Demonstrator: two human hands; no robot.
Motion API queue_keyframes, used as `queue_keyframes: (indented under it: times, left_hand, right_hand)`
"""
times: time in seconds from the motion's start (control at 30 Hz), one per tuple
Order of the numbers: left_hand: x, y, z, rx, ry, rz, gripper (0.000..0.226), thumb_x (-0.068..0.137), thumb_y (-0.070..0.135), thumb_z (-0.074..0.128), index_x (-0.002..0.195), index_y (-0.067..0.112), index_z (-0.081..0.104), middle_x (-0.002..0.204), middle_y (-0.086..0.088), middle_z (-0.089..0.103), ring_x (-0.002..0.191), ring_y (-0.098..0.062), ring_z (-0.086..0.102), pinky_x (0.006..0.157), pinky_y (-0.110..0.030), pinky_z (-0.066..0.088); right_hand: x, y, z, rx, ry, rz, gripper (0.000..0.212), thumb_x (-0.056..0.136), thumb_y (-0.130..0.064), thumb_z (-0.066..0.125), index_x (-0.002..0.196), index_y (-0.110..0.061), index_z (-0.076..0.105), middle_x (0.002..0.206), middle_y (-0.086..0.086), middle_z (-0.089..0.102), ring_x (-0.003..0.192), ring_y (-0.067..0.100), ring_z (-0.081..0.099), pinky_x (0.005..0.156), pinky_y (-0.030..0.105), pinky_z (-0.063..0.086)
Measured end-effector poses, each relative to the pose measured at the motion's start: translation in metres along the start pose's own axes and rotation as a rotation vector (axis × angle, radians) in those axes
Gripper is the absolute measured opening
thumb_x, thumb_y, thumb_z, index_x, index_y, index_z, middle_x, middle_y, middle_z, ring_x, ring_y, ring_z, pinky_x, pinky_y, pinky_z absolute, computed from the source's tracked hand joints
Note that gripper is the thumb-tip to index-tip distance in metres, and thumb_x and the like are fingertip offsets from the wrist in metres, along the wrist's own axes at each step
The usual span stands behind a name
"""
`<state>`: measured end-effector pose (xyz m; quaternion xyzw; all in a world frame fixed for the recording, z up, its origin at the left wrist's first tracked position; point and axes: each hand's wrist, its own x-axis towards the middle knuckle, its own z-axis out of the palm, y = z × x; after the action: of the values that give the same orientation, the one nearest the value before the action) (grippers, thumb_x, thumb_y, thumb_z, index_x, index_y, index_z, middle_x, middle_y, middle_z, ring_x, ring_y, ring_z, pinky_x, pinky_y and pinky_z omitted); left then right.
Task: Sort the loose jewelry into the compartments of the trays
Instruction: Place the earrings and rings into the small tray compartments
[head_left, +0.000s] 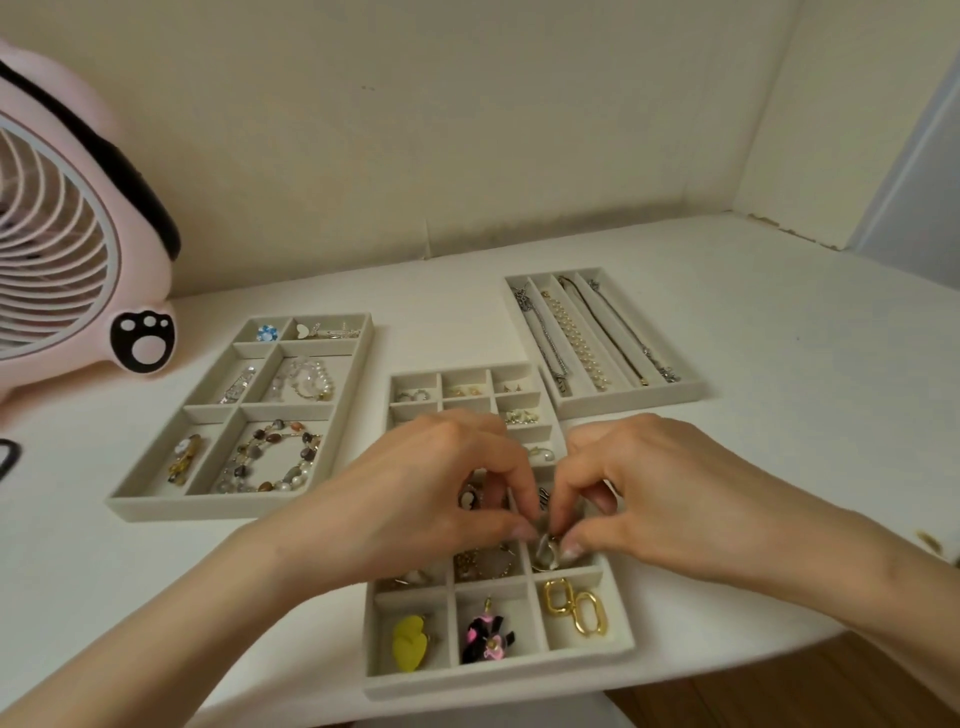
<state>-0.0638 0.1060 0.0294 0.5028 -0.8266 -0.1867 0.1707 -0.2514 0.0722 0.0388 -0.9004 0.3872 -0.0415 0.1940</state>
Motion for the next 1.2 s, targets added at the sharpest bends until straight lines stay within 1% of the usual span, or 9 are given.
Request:
queue_keyframes:
  times: [0.13, 0.27, 0.5, 0.63, 0.7, 0.83, 1.0, 1.1, 1.2]
  left_hand:
    - [0.002, 0.004, 0.011, 0.154, 0.032, 0.041, 0.015, 0.076, 0.047, 0.068, 0.087, 0.036, 0.066, 0.078, 0.016, 0.051, 0.082, -0.001, 0.047, 0.066, -0.015, 0.036]
    - [0.006, 0.009, 0.016, 0.209, 0.048, 0.067, 0.012, 0.076, 0.042, 0.070, 0.082, 0.032, 0.067, 0.079, 0.013, 0.054, 0.079, -0.001, 0.043, 0.067, -0.018, 0.036]
    - [0.006, 0.009, 0.001, 0.168, 0.061, -0.007, 0.017, 0.073, 0.049, 0.068, 0.078, 0.033, 0.067, 0.075, 0.015, 0.052, 0.076, 0.002, 0.046, 0.061, -0.014, 0.032]
    - [0.004, 0.008, -0.009, 0.091, 0.075, -0.064, 0.018, 0.070, 0.048, 0.071, 0.075, 0.031, 0.068, 0.070, 0.017, 0.051, 0.074, 0.000, 0.048, 0.059, -0.016, 0.033]
    - [0.004, 0.008, -0.011, 0.090, 0.073, -0.086, 0.016, 0.070, 0.046, 0.071, 0.075, 0.031, 0.069, 0.071, 0.015, 0.053, 0.075, -0.002, 0.049, 0.059, -0.016, 0.035]
    - [0.003, 0.008, -0.012, 0.085, 0.065, -0.100, 0.016, 0.070, 0.046, 0.071, 0.074, 0.031, 0.068, 0.071, 0.015, 0.053, 0.075, -0.002, 0.049, 0.058, -0.015, 0.035]
    - [0.005, 0.010, -0.005, 0.104, 0.040, -0.099, 0.015, 0.071, 0.047, 0.071, 0.073, 0.033, 0.067, 0.071, 0.016, 0.053, 0.071, -0.001, 0.049, 0.060, -0.017, 0.035]
    - [0.007, 0.013, 0.001, 0.142, 0.015, -0.083, 0.014, 0.074, 0.046, 0.070, 0.077, 0.032, 0.068, 0.075, 0.015, 0.053, 0.073, -0.001, 0.048, 0.062, -0.018, 0.036]
    - [0.009, 0.016, 0.004, 0.167, -0.016, -0.088, 0.015, 0.076, 0.048, 0.068, 0.079, 0.033, 0.067, 0.077, 0.015, 0.053, 0.077, -0.002, 0.049, 0.066, -0.023, 0.041]
  right_hand:
    - [-0.002, -0.002, 0.000, -0.095, -0.007, 0.012, 0.011, 0.079, -0.041, 0.070, 0.086, -0.033, 0.069, 0.069, -0.012, 0.043, 0.062, 0.000, 0.041, 0.054, 0.017, 0.030]
    - [-0.003, -0.003, 0.001, -0.177, -0.001, 0.014, 0.013, 0.081, -0.042, 0.067, 0.090, -0.033, 0.068, 0.066, -0.013, 0.038, 0.058, -0.001, 0.034, 0.050, 0.017, 0.024]
    - [-0.004, -0.001, -0.001, -0.152, 0.019, 0.023, 0.013, 0.078, -0.043, 0.070, 0.089, -0.035, 0.070, 0.067, -0.013, 0.043, 0.060, 0.000, 0.039, 0.051, 0.018, 0.025]
    - [-0.006, -0.003, 0.003, -0.185, 0.064, 0.007, 0.023, 0.078, -0.051, 0.067, 0.090, -0.032, 0.068, 0.068, -0.012, 0.044, 0.061, 0.003, 0.040, 0.050, 0.017, 0.025]
    - [-0.007, -0.006, 0.008, -0.242, 0.090, -0.020, 0.026, 0.081, -0.052, 0.063, 0.094, -0.029, 0.067, 0.076, -0.012, 0.050, 0.068, 0.006, 0.045, 0.054, 0.015, 0.028]
    - [-0.008, -0.010, 0.011, -0.324, 0.130, -0.048, 0.022, 0.087, -0.044, 0.057, 0.101, -0.028, 0.065, 0.101, -0.009, 0.059, 0.091, 0.015, 0.057, 0.071, 0.028, 0.038]
    - [-0.011, -0.012, 0.016, -0.361, 0.190, -0.054, 0.018, 0.090, -0.040, 0.052, 0.095, -0.025, 0.060, 0.097, -0.006, 0.058, 0.086, 0.020, 0.058, 0.071, 0.032, 0.043]
    - [-0.012, -0.012, 0.018, -0.346, 0.197, -0.054, 0.014, 0.092, -0.036, 0.052, 0.096, -0.027, 0.060, 0.095, -0.007, 0.057, 0.084, 0.017, 0.057, 0.067, 0.029, 0.041]
    - [-0.012, -0.008, 0.008, -0.277, 0.152, -0.019, 0.012, 0.088, -0.039, 0.060, 0.093, -0.029, 0.065, 0.081, -0.013, 0.052, 0.070, 0.005, 0.048, 0.055, 0.016, 0.030]
